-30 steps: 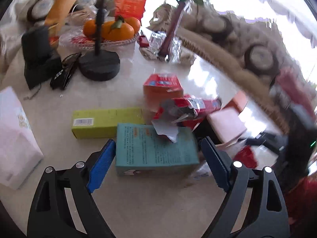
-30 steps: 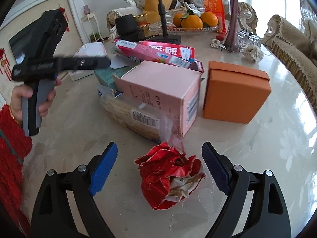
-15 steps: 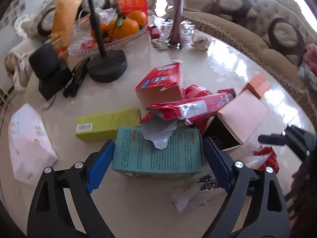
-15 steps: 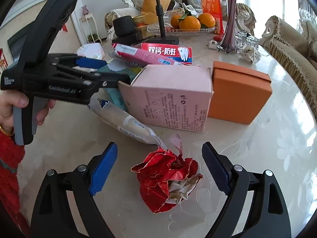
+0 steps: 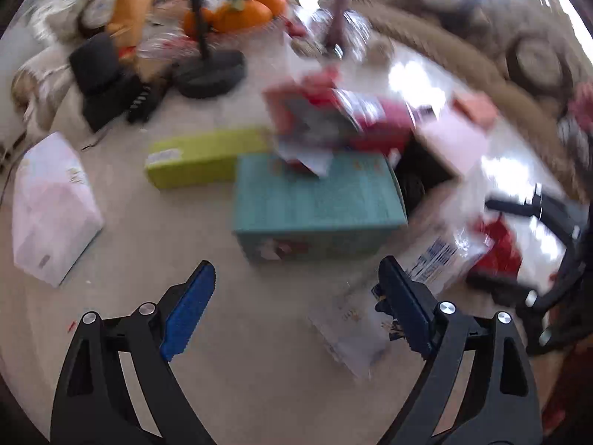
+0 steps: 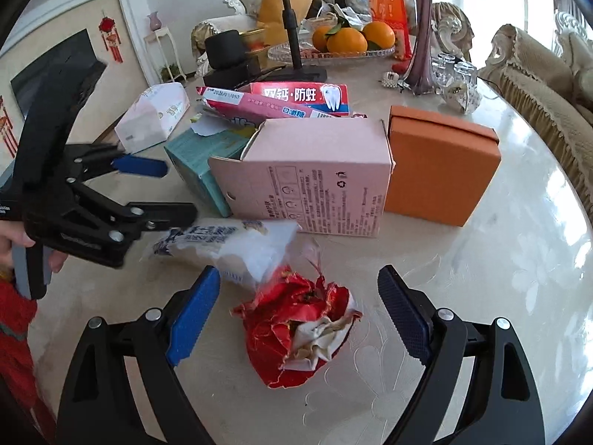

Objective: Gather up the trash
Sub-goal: 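Position the left tool around the teal box and the right tool over the red wrapper, then grasp the teal box with the left tool while the right tool grasps the red wrapper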

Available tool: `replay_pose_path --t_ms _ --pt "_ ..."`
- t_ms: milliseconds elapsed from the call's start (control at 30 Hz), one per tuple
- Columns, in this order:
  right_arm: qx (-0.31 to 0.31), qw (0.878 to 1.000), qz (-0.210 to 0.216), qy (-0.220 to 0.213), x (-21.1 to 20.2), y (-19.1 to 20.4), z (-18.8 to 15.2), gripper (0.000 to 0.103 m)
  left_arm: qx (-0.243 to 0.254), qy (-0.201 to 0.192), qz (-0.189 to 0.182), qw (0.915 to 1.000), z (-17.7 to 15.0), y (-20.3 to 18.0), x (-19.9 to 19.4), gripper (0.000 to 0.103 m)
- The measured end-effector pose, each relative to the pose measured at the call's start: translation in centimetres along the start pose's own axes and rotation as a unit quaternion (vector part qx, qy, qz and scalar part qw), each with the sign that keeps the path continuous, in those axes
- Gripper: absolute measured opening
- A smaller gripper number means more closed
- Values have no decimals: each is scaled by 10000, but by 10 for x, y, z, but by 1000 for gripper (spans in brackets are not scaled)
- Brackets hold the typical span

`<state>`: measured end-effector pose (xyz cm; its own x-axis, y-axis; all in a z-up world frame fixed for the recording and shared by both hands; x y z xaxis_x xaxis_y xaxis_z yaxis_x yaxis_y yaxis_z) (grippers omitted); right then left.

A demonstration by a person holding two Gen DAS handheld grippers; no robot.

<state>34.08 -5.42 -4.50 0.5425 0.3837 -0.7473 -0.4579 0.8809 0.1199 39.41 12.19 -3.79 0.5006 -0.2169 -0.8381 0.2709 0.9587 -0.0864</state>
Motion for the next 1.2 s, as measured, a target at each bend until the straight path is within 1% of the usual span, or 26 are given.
replay_pose_path --t_ms 67,133,167,200,300,367,467,500,600,767,867,967,1067,1200 --pt "-56 10000 -26 -19 -1 2 0 83 -141 -315 -175 9993 7 -1 -9 87" --pt "-96 9999 -26 -48 -2 4 0 83 34 -400 -255 9989 11 -12 -10 87" --pt "-102 9999 -25 -48 -2 4 0 83 161 -368 -216 9990 13 -18 -8 88" --pt "-102 9999 -23 -41 -2 4 0 83 314 -294 -81 9990 14 -24 -4 88" --pt "-113 9999 16 36 2 5 0 83 514 -206 186 9983 16 -34 4 88" --pt "-155 9998 12 130 5 6 -1 83 486 -222 243 9983 19 -35 6 88" --pt "-220 9996 15 152 5 9 -2 83 346 -301 154 9988 22 -37 2 88" --pt "-221 9997 12 143 5 9 -2 83 330 -326 192 9987 24 -38 2 88" --pt "-168 9996 -57 213 9 6 -2 83 367 -277 516 9976 29 -38 10 88" --pt "-16 9998 -25 215 9 0 -2 83 482 -390 755 9952 30 -37 14 88" --pt "-29 9997 -64 219 10 1 -2 83 218 -662 737 9948 30 -28 11 85" --pt "-24 9997 -77 219 11 1 -1 83 -154 -783 558 9952 27 -15 7 85" --pt "34 9998 -22 193 10 0 -1 83 -345 -869 623 9937 21 -4 2 84" --pt "134 9999 32 101 6 -3 0 83 -667 -971 549 9915 12 13 -9 84"
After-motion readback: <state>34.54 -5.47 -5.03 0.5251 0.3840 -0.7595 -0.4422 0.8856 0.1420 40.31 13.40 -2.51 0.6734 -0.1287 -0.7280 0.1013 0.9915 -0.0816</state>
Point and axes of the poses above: each gripper's, at about its wrist camera, not at the fingertips, and x roughly the way its jaws point, y to its left, z to its top, the point moved 4 cm from there along x, roughly the way its jaws point, and after that the axes turned 2 degrees about -z, right-handed, at the moved point
